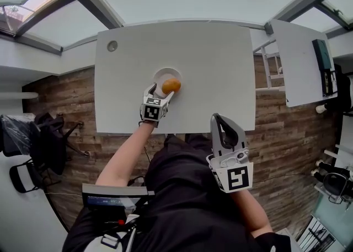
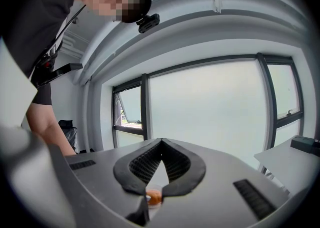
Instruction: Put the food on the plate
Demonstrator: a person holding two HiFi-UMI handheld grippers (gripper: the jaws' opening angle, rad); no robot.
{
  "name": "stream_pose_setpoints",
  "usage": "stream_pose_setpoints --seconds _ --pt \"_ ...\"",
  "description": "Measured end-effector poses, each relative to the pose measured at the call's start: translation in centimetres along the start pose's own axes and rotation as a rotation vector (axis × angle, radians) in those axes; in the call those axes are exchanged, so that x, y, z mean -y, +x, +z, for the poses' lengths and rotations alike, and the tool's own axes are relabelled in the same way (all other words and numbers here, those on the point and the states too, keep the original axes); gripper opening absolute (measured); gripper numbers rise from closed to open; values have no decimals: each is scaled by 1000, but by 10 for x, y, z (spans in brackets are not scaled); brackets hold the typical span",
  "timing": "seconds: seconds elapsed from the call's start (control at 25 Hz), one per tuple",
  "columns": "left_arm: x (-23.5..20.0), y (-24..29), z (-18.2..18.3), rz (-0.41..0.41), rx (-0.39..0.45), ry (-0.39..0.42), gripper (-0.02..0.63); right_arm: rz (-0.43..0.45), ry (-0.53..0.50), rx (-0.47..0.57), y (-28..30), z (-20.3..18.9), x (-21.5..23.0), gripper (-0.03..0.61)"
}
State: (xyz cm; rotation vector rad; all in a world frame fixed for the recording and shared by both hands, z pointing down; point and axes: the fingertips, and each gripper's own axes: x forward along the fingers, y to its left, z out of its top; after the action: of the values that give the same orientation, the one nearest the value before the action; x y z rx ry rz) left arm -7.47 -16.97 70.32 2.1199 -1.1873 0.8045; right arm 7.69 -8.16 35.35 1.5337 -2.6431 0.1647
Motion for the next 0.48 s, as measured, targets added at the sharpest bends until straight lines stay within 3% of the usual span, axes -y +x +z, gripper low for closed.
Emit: stream_pose_setpoints --seconds 0.48 --pt "10 -24 4 12 57 0 339 9 10 23 -3 5 -10 -3"
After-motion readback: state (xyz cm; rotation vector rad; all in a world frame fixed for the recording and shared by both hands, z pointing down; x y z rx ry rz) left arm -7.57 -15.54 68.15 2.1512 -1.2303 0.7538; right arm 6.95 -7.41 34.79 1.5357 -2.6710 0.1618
